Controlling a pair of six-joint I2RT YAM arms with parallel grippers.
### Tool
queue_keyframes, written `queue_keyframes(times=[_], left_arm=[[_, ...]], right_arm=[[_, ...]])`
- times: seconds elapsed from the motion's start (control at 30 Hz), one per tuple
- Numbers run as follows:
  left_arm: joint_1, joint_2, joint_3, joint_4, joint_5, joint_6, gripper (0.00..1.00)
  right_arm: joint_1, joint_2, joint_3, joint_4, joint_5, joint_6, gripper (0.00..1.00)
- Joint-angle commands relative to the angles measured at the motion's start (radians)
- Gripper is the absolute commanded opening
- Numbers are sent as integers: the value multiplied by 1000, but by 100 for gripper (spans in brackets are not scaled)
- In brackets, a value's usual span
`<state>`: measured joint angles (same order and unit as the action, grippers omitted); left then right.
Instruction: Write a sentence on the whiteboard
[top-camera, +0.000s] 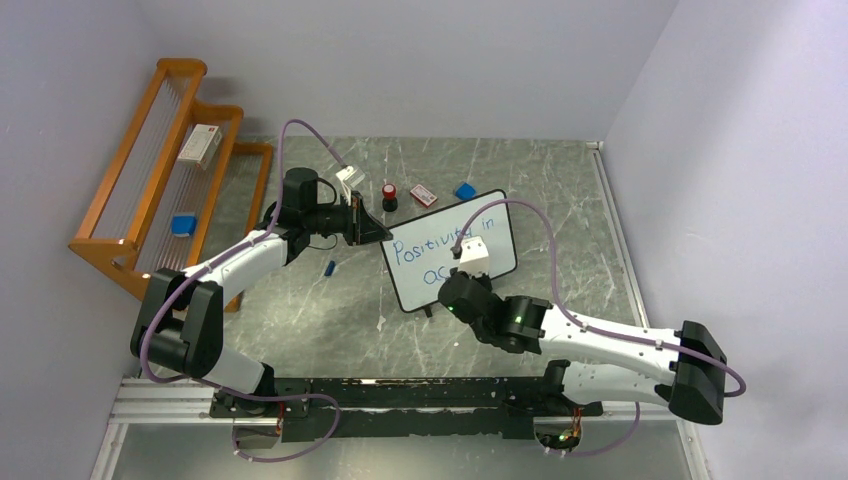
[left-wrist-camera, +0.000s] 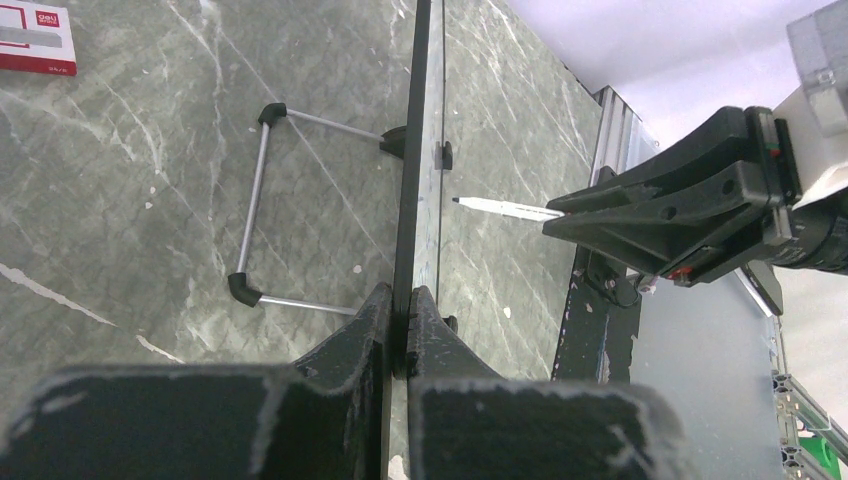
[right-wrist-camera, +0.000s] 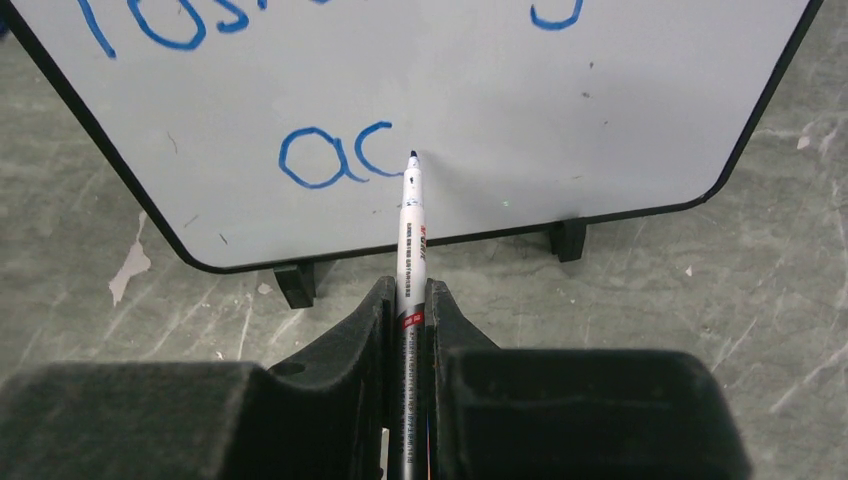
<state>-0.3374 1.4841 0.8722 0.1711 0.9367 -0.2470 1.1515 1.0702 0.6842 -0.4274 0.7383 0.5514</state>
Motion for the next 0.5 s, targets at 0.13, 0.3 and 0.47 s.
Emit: queue_keyframes(times=[0.13,0.3,0.47], left_arm=[[-3,25,-4,-67,-58,43,5],[-3,28,-3,-68,-58,45,5],[-3,28,-1,-71,-58,46,5]], right_arm=[[-56,-23,-23,90,-11,-34,0],[-70,-10,-26,115,-47,-49,0],[-80,5,-25,123,-85,-63,0]])
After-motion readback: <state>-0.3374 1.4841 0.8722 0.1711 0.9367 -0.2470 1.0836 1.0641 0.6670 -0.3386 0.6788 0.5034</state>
